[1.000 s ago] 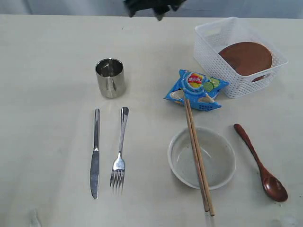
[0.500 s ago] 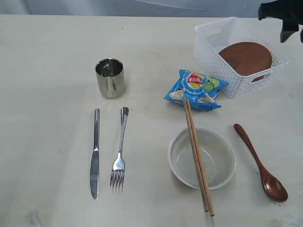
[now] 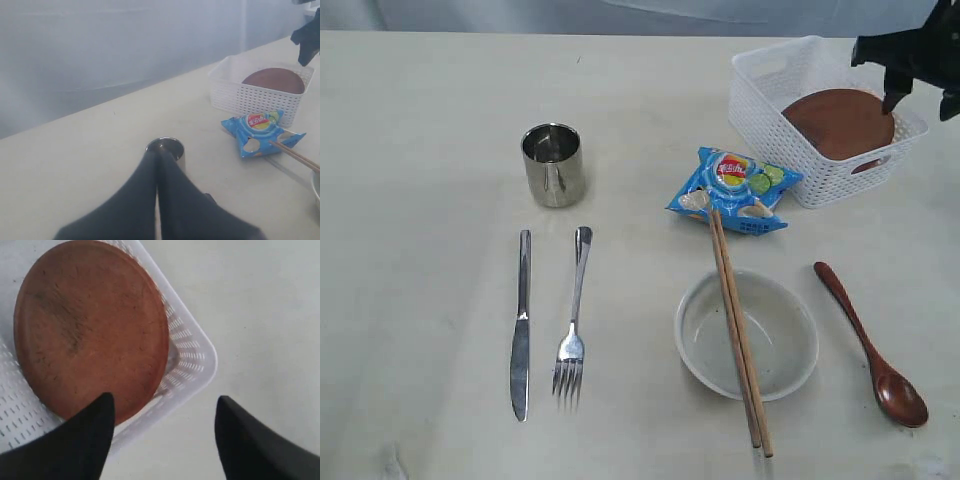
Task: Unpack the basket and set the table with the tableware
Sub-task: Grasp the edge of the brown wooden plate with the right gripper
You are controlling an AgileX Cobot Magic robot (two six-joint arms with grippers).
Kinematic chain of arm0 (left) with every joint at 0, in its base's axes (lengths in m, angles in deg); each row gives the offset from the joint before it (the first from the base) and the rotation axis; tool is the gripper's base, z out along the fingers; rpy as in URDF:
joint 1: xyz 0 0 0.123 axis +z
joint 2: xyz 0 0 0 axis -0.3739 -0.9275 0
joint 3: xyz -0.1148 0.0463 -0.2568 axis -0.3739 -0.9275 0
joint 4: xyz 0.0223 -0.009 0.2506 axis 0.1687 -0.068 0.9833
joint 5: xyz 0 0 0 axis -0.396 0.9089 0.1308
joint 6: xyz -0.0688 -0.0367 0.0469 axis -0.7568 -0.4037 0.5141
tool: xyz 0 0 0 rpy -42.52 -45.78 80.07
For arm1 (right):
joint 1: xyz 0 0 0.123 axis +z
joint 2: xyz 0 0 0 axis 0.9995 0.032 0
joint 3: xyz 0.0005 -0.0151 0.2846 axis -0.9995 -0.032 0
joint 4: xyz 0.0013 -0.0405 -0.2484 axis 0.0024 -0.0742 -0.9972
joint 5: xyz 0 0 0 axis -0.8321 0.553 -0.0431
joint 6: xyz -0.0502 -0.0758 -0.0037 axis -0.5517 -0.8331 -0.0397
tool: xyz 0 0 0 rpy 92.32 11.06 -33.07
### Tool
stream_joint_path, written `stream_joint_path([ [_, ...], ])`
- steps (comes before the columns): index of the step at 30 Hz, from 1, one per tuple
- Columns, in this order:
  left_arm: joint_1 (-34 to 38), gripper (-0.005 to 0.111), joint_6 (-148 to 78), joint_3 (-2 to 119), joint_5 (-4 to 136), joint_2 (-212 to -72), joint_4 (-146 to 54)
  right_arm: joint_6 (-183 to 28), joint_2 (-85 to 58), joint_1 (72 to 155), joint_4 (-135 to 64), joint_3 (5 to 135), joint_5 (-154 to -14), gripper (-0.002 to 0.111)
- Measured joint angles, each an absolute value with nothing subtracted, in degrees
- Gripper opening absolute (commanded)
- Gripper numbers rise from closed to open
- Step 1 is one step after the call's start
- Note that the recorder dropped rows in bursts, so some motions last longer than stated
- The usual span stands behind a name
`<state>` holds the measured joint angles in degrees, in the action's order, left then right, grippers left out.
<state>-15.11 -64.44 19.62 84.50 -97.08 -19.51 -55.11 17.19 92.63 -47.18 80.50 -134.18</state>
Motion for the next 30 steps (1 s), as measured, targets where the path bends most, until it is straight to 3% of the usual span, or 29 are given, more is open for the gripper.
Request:
stream_joint_path([
  [30,-15.11,0.0,-64.44,19.62,84.5,-97.08,-19.51,-54.96,25.03,92.63,-44.59,80.5,-124.66,0.053],
])
